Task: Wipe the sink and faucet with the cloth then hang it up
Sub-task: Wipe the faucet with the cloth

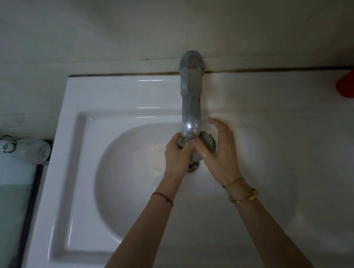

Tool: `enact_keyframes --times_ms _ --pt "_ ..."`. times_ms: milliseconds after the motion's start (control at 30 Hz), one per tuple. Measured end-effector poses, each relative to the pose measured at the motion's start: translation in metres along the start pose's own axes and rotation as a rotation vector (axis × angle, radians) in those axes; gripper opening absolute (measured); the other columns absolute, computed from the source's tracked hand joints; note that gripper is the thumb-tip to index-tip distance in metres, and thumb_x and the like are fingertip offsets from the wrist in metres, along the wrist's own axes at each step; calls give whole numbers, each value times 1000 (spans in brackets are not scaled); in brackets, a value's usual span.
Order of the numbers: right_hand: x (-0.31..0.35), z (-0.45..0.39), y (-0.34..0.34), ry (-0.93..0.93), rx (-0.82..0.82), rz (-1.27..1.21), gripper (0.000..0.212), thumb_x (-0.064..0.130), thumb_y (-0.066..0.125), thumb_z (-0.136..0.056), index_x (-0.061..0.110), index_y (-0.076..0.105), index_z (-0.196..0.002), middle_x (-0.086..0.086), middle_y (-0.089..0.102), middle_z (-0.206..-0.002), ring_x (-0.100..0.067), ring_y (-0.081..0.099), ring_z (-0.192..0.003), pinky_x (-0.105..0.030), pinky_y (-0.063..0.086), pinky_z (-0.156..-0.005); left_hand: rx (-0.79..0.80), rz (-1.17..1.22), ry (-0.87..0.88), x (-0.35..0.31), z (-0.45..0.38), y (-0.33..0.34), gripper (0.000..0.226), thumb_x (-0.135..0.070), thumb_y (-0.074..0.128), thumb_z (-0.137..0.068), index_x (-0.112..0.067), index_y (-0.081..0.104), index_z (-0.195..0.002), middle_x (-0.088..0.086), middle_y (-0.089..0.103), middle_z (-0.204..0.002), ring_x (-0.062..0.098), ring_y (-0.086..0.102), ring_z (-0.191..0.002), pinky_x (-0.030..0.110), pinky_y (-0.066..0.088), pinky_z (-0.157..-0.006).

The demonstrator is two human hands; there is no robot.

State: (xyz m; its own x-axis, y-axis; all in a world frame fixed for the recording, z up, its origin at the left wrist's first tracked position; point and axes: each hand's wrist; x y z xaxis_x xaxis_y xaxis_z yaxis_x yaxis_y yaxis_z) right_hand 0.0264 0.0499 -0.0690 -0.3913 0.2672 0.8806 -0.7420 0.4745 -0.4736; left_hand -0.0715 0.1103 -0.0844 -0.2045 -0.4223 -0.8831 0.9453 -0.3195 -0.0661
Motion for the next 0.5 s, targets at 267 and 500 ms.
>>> enact_keyframes --times_ms 267,500 --pt "87 -24 -28 -570 -143 67 52 15 48 -89 -8 45 -136 -13 44 -142 -26 38 -133 -33 27 -116 -25 -7 -23 -2 4 -10 20 -15 67 -90 -17 54 -76 -4 55 -66 8 54 -58 22 48 -55" --pt "64 -19 -18 -599 -147 232 43 16 42 -92 2 57 -130 -14 57 -135 -28 49 -129 -34 31 -114 -4 8 -7 -2 8 -14 17 -28 70 -90 -16 60 -84 6 64 -81 19 62 -75 40 56 -74"
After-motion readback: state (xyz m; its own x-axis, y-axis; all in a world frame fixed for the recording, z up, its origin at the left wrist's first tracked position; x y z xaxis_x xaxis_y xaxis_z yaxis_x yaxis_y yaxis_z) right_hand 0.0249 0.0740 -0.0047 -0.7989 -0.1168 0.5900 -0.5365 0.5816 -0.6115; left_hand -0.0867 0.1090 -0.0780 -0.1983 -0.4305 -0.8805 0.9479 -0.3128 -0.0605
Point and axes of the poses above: each hand's wrist, its own z-axis away from the middle knuckle, its own y-axis out of the palm, x = y × z
